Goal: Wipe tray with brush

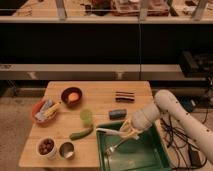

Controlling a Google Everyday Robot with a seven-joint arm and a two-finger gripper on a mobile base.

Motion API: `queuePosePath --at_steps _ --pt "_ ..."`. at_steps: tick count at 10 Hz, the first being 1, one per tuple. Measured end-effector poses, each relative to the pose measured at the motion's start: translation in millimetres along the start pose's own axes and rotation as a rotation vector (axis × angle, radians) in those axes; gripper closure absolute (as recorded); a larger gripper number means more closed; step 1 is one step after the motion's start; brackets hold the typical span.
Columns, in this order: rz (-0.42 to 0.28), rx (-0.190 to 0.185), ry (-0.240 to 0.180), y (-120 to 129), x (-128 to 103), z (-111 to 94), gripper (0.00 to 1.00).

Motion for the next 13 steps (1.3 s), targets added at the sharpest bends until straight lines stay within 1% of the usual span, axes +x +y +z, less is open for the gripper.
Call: queuePosePath --at_steps 3,4,5,6,7,8,10,11,13 --pt "0.003 -0.001 -0.001 0 1 1 1.0" --pt "0.02 -0.007 -0.006 1 2 3 1.0" --pt "0.051 -0.014 -0.009 7 7 13 1.0" --pt "0.081 -0.018 -0.003 15 17 25 1.0" --pt "0.101 -0.014 0.001 22 25 35 1.0" --pt "0.118 -0.009 0.014 34 29 44 1.0" --pt "0.118 -0.006 0.045 45 26 50 1.0" --pt "0.106 -0.009 0.048 44 18 55 1.0" --pt "0.081 -0.031 0.049 41 4 70 1.0"
